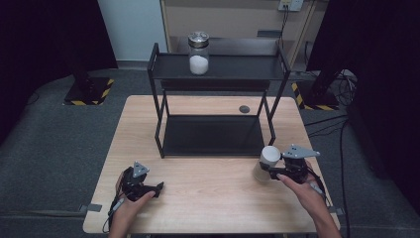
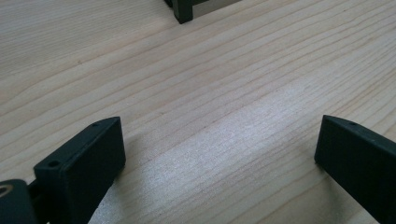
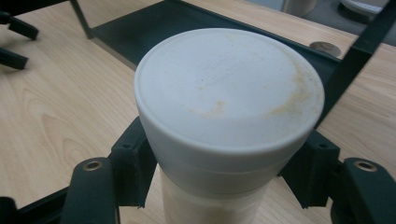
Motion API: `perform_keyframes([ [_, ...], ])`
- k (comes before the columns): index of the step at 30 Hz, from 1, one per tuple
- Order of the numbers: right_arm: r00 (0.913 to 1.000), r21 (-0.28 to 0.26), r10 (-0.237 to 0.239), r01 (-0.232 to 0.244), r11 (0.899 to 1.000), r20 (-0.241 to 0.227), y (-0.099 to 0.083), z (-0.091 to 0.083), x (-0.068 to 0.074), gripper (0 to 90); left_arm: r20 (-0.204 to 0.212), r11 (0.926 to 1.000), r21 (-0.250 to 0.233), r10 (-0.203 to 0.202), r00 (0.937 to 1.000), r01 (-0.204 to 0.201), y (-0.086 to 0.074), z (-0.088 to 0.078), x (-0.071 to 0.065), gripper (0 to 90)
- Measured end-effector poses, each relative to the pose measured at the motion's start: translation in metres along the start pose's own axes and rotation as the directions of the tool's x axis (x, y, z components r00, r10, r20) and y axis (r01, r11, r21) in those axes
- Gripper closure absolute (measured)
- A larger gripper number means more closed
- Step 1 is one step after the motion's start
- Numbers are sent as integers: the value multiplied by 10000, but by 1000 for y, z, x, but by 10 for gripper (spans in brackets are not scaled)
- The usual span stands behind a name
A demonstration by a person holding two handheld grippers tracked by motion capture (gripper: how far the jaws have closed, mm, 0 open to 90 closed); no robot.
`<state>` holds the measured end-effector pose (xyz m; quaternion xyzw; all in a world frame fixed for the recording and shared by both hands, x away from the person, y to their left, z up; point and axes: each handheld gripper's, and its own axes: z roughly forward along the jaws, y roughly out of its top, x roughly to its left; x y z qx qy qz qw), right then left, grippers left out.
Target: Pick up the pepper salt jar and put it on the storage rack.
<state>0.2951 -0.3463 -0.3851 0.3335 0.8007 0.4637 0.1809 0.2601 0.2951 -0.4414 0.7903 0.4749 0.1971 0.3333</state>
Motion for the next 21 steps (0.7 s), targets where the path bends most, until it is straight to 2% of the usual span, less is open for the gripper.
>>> perform_keyframes([
  [2, 9995, -12, -102, 102, 9999, -307, 3, -1, -3, 353, 1, 10000, 0, -1, 10000, 1, 0, 0, 0, 7],
  [6, 9980, -30, -167, 165, 9999, -605, 6, 0, -6, 354, 1, 10000, 2, 0, 10000, 0, 0, 0, 0, 7],
  [21, 9895, 77, -530, 545, 9985, -1345, 23, 7, -14, 353, 1, 10000, 1, -1, 10000, 1, 0, 0, 0, 7],
])
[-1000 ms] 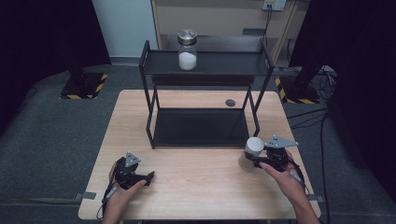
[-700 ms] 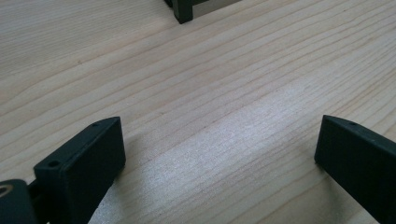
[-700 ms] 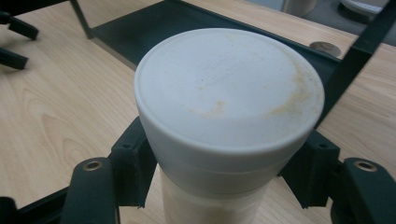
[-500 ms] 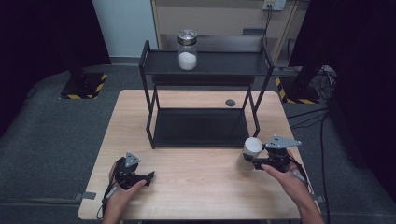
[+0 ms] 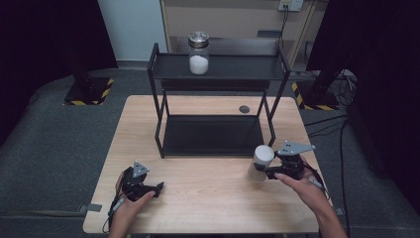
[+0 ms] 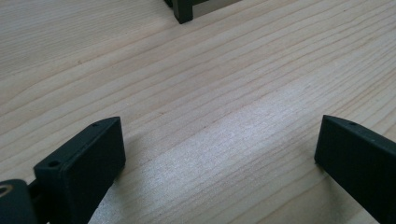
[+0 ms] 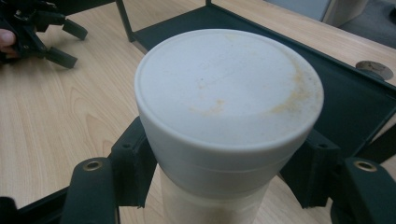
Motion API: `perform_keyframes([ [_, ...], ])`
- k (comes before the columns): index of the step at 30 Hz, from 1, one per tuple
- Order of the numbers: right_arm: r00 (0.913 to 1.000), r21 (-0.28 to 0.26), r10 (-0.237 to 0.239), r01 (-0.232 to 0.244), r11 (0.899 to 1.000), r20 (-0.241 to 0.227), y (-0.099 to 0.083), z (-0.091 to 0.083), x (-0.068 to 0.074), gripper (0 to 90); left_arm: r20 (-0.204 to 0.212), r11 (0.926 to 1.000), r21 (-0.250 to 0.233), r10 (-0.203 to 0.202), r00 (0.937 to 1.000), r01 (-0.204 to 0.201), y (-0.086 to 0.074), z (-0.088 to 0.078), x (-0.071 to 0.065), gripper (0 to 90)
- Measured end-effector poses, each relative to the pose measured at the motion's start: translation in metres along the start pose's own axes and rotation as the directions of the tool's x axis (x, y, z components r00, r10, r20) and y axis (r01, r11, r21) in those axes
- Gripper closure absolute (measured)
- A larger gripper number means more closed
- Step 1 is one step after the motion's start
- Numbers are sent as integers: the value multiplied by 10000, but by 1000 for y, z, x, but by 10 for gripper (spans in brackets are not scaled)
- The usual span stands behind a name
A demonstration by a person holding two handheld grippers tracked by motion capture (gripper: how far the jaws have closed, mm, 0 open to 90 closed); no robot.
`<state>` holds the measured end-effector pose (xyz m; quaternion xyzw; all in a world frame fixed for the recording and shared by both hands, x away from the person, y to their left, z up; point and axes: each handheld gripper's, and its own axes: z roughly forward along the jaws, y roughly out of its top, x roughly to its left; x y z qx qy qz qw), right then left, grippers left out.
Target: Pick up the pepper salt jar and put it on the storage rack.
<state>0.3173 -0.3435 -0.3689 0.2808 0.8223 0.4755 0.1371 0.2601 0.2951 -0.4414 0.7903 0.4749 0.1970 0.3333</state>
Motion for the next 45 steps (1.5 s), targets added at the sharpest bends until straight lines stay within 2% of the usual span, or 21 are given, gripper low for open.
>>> perform_keyframes([
  [20, 9988, 58, -185, 188, 9998, -461, 37, 13, -14, 353, 5, 10000, 1, 1, 10000, -1, 0, 0, 0, 7],
  [31, 9980, 25, -473, 474, 9989, -420, 65, 11, -16, 353, 6, 10000, 0, -2, 10000, 2, 0, 0, 0, 7],
  [45, 9973, -80, -601, 598, 9982, -417, 92, 5, -21, 354, 6, 10000, 2, 1, 10000, -1, 0, 0, 0, 7],
])
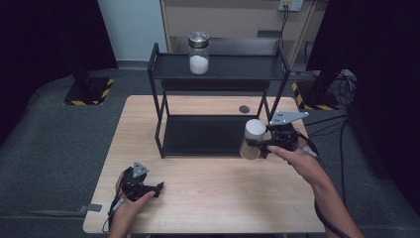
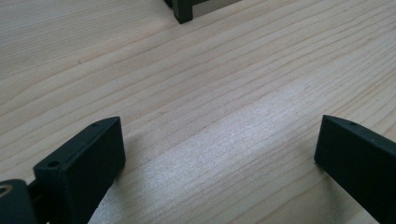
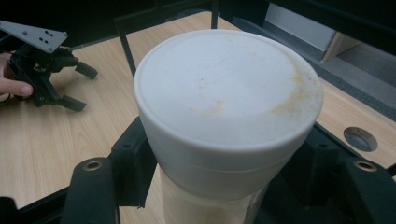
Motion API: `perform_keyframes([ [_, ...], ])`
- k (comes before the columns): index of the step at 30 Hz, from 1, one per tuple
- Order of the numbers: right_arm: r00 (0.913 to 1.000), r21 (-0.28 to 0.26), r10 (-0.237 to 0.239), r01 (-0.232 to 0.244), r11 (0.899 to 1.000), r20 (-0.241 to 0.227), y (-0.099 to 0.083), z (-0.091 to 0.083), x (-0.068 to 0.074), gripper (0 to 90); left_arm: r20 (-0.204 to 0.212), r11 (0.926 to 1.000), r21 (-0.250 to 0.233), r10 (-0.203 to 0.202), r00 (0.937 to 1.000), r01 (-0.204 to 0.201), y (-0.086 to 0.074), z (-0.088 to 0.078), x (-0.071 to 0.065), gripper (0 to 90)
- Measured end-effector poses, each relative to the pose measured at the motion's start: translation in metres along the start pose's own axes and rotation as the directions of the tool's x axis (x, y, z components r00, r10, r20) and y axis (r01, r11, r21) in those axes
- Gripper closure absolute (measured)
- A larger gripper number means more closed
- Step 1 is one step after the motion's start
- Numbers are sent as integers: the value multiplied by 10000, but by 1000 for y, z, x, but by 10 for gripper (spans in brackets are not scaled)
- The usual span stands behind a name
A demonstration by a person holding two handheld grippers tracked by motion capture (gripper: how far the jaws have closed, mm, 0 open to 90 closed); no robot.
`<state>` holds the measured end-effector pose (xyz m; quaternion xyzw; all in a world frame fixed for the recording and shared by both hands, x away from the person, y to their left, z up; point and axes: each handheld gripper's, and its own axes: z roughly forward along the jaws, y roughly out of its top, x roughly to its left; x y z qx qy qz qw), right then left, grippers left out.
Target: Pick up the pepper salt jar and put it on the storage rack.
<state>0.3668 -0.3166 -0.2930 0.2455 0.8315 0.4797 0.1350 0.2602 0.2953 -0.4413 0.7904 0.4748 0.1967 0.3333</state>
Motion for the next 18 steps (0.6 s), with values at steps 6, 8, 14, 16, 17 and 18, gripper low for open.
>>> perform_keyframes([
  [6, 10000, -89, -62, 62, 9999, -25, 12, -2, -4, 353, 1, 10000, 0, -2, 10000, 2, 0, 0, 0, 7],
  [8, 10000, -53, -80, 80, 10000, -27, 16, -3, -5, 354, 0, 10000, 0, -1, 10000, 1, 0, 0, 0, 7],
  [14, 9999, -38, -134, 134, 9999, -27, 26, -3, -6, 354, 0, 10000, 0, -1, 10000, 1, 0, 0, 0, 7],
  [16, 9999, -42, -157, 157, 9999, -42, 29, -3, -7, 354, 1, 10000, -1, -2, 10000, 2, 0, 0, 0, 7],
  [17, 9999, -47, -156, 156, 9999, -40, 30, -4, -7, 354, 1, 10000, 1, -1, 10000, 1, 0, 0, 0, 7],
  [18, 9999, -19, -135, 135, 9999, -17, 32, -4, -7, 354, 0, 10000, 1, -1, 10000, 1, 0, 0, 0, 7],
])
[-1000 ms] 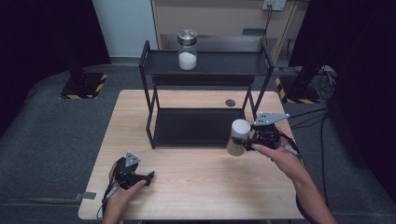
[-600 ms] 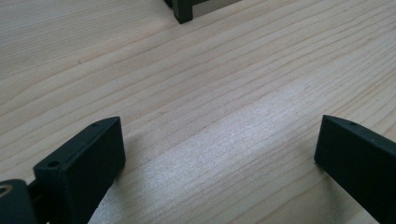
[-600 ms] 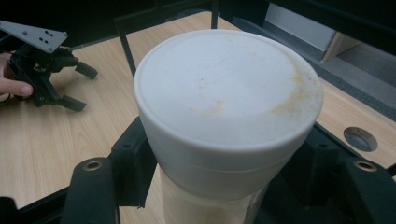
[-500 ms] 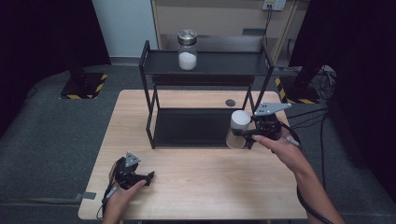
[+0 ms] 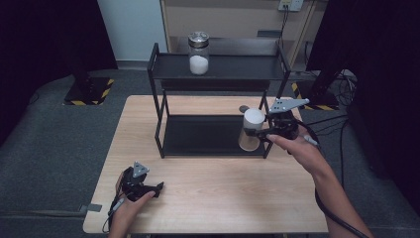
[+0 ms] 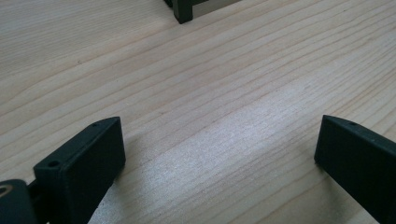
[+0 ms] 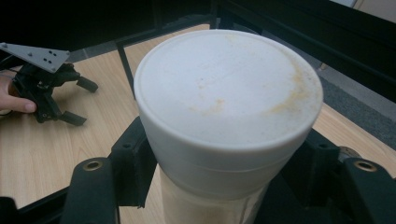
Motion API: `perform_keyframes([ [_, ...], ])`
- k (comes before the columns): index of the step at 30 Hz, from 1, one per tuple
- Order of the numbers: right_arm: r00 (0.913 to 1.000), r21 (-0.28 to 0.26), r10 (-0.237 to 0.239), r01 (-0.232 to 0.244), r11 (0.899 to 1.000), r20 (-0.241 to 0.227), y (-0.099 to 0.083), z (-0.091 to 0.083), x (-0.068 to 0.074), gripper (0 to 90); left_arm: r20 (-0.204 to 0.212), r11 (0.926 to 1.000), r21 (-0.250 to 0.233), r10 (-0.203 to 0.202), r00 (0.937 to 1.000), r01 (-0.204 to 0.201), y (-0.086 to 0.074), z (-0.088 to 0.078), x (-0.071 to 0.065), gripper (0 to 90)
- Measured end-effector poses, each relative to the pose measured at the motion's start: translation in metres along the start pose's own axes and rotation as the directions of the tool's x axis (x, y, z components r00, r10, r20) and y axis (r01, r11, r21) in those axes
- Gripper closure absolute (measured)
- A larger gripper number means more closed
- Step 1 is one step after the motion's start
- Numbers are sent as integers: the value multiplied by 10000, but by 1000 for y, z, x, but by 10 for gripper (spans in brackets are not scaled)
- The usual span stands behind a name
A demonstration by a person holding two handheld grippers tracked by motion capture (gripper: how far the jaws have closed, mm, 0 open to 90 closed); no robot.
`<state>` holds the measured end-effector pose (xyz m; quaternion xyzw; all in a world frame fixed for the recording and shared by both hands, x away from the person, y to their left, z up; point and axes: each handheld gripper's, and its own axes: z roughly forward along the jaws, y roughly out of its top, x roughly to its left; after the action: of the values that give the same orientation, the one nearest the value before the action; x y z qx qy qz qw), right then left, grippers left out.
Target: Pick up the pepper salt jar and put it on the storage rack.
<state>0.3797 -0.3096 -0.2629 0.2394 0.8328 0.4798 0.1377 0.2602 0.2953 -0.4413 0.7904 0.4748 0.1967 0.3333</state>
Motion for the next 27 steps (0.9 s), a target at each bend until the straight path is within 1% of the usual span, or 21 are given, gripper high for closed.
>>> perform_keyframes([
  [5, 10000, 26, 29, -30, 10000, 83, 8, -2, 0, 353, 0, 10000, 0, 2, 10000, -2, 0, 0, 0, 7],
  [13, 10000, -97, 26, -25, 9999, 85, 15, -7, -4, 353, 1, 10000, 1, 1, 10000, -1, 0, 0, 0, 7],
  [21, 9999, -171, -118, 119, 9998, 61, 25, -10, -5, 354, -1, 10000, -1, 1, 10000, -1, 0, 0, 0, 7],
  [27, 9999, -227, -124, 125, 9997, 61, 31, -13, -4, 353, 0, 10000, -1, 1, 10000, -1, 0, 0, 0, 7],
])
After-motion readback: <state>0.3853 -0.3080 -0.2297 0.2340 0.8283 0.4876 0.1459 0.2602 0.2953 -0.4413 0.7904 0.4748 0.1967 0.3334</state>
